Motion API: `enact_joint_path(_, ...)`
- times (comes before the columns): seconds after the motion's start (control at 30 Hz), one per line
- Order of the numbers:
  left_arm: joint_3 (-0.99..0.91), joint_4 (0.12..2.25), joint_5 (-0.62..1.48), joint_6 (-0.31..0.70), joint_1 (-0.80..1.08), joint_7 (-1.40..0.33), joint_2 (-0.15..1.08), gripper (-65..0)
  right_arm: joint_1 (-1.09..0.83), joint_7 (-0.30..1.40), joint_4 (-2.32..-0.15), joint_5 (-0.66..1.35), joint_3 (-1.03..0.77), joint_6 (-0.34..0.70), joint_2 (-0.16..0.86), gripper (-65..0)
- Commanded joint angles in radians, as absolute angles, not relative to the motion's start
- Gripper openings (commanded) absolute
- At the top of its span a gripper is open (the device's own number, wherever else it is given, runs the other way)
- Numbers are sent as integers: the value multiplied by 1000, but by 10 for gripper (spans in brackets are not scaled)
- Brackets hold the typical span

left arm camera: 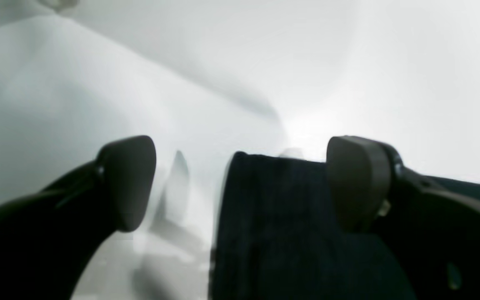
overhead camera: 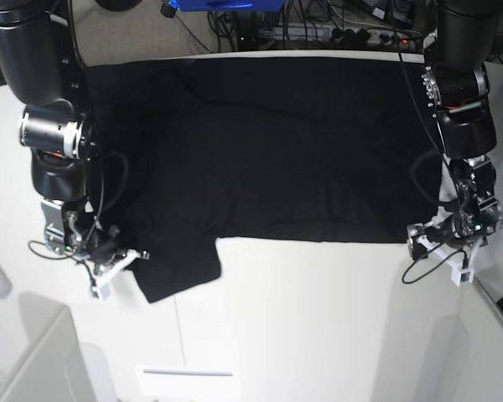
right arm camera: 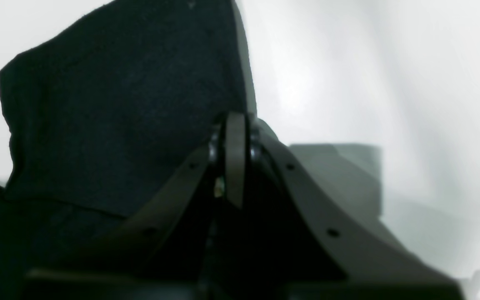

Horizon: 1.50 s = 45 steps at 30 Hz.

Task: Fold the T-shirt properly
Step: 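Lift the hem and fold it toward the collar with both grippers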

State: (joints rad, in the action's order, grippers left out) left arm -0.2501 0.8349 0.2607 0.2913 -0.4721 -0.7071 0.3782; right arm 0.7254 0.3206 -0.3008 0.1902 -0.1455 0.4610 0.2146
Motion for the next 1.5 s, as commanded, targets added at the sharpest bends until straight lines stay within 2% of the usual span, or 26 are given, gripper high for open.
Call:
enact_joint_path(0.0,-248,829,263,295,-495,-687,384,-26,759,317,-311,193,-143,464,223,-650)
enact_joint_path(0.3,-246,725,268,295,-486,-605,363,-30,759,317,-311,193,-143,464,225,-650)
enact_joint_path(0.37,-246,725,268,297,-484,-605,361,-72,759,317,-311,193,-143,464,225,-650)
enact_joint_path(0.7,-246,733,269,298,-466,-604,335,-625,759,312,-312,193,-143,464,225,-650)
enact_joint_path(0.73,-246,733,269,298,-467,-604,332,-650,759,312,-321,193,-143,464,225,-650)
enact_joint_path(1.1,-248,987,269,298,-377,-610,328,-650,605,323,-633,193,-143,464,246,-650)
enact_joint_path(1.47,-257,1225,271,298,-220,-610,317,-650,478,513,-972,193,-145,464,246,-650)
